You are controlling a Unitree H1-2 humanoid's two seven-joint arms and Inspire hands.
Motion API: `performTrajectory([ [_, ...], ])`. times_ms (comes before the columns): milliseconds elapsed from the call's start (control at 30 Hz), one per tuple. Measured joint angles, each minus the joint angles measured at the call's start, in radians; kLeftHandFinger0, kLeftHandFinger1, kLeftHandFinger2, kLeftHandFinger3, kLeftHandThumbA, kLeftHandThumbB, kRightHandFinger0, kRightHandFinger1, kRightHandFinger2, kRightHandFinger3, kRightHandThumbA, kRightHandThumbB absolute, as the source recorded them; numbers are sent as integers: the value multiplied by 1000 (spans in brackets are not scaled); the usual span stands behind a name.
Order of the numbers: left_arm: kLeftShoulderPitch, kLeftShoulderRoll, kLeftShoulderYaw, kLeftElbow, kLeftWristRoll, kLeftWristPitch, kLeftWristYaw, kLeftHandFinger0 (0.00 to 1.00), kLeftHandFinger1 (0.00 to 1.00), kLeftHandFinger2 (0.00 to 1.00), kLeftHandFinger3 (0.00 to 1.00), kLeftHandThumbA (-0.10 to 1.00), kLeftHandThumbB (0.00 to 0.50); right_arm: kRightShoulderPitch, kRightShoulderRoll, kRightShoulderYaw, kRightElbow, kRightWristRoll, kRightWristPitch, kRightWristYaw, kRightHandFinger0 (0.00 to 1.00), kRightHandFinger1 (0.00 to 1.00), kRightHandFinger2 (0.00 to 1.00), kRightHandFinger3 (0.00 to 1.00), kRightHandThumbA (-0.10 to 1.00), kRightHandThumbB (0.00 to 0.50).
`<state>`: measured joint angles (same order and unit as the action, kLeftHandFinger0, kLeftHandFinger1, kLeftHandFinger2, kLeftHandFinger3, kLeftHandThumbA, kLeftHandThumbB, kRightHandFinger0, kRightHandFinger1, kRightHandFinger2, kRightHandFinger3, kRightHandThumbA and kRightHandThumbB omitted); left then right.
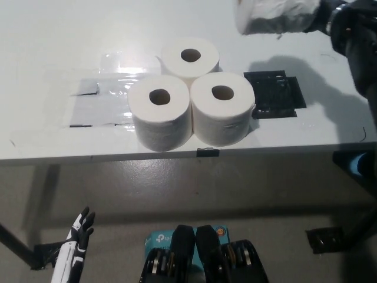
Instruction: A few rolls of toilet paper are kept infront of the robot and the robot uses its right hand to lift one of the rolls and and places it on top of the other rolls to stack it.
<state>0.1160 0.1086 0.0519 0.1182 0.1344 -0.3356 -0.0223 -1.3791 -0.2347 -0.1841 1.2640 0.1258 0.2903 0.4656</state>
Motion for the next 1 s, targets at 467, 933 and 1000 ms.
performTrajectory([
  [467,-9,11,-1,-1,0,0,0,1000,1000,1000,1000,1000,253,-19,31,282,9,-146,-86,-99,0,0,9,0,738,20],
  [933,-13,11,-4,-3,4,0,0,1000,1000,1000,1000,1000,244,-48,43,380,46,-234,-145,-143,0,9,141,0,778,66],
  [1000,-14,11,-6,-3,5,0,0,1000,1000,1000,1000,1000,246,-52,53,381,50,-239,-153,-148,0,20,157,19,755,71],
])
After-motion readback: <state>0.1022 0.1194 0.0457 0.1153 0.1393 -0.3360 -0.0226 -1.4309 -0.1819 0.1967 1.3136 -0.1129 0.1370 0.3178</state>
